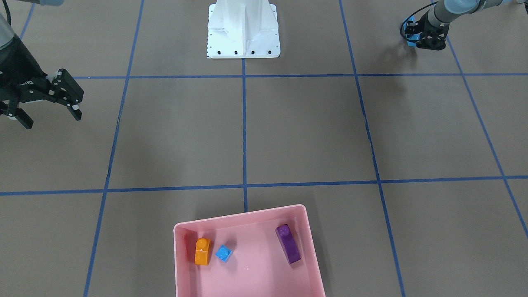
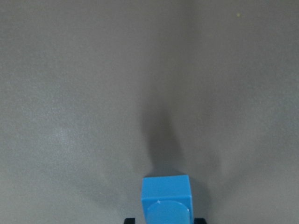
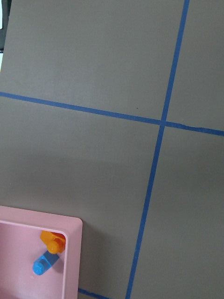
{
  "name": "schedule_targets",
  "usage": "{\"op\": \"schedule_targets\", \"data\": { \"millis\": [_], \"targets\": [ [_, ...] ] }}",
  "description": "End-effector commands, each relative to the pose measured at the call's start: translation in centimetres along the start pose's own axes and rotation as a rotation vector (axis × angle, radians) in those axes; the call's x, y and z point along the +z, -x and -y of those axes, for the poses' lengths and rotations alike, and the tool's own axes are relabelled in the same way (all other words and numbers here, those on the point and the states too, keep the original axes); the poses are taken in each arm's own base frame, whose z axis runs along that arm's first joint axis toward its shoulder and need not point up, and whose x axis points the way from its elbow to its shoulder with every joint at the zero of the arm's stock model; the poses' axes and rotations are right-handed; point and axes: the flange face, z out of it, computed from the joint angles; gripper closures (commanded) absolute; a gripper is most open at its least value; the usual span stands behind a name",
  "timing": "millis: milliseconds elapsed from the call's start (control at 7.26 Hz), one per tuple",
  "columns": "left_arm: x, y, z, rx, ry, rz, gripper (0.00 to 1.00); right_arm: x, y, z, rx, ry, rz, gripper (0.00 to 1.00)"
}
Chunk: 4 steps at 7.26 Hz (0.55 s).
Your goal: Put all blocks into box
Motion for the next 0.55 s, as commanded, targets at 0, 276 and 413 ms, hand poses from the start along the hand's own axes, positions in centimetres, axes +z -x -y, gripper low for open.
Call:
{"op": "schedule_targets", "data": {
  "millis": [0,276,413],
  "targets": [
    [0.01,-0.07,0.04,0.001,-0.001,-0.001,0.61,0.00,0.01,0.00,0.000,0.000,0.000,0.01],
    [-0.14,-0.25,0.03,0.010,-0.007,-0.011,1.00,-0.21,-0.06,-0.11,0.001,-0.004,0.000,0.01],
    [-0.61,-0.82,-0.04,0.019,-0.013,-0.026,1.00,-0.15,-0.09,-0.09,0.002,-0.003,-0.001,0.01]
  ]
}}
